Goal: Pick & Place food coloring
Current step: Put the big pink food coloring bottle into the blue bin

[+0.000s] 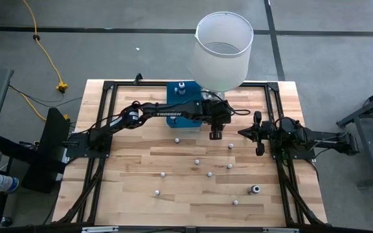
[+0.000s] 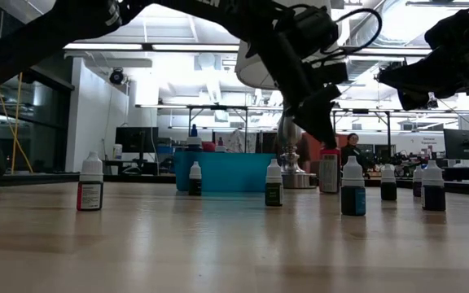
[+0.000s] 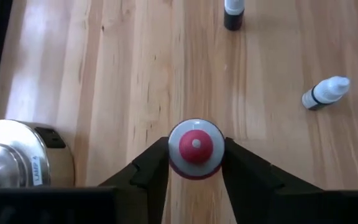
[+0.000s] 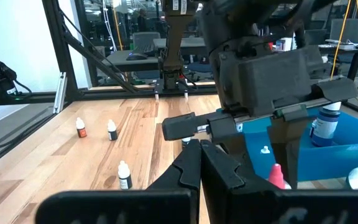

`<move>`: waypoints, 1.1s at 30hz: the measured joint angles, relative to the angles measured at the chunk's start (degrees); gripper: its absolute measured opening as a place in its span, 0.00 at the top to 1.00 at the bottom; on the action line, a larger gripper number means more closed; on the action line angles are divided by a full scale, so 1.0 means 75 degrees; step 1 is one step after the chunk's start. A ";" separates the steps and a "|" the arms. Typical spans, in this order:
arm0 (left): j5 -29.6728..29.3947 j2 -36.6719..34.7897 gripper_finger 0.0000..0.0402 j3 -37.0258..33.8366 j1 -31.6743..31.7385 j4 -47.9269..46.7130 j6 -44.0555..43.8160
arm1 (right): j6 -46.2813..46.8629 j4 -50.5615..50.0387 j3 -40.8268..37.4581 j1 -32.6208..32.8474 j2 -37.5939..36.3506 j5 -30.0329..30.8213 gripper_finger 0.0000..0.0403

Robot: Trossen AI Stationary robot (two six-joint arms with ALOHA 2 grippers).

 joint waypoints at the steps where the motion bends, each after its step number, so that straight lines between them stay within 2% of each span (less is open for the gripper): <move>1: -0.0030 0.0000 0.70 0.0000 0.0000 -0.0004 0.0000 | -0.0001 0.0000 0.0003 -0.0001 0.0000 0.0001 1.00; 6: -0.0353 0.0000 0.77 0.0000 -0.0003 -0.0014 0.0002 | -0.0001 0.0000 0.0003 -0.0001 0.0000 0.0001 1.00; 13: -0.0302 -0.0034 0.77 0.0000 -0.0045 -0.0056 -0.0336 | 0.0000 0.0000 0.0003 0.0000 0.0000 0.0000 1.00; 19: -0.0135 -0.0418 0.77 0.0000 -0.0240 -0.0319 -0.0660 | 0.0000 0.0000 0.0003 -0.0001 0.0003 0.0001 1.00; 26: -0.0217 -0.0976 0.77 0.0003 -0.0442 -0.0969 -0.1995 | -0.0002 0.0000 0.0000 -0.0002 0.0003 0.0000 1.00; 33: -0.0770 -0.1472 0.77 0.0012 -0.0574 -0.2102 -0.3289 | -0.0003 0.0000 0.0003 -0.0003 0.0003 0.0000 1.00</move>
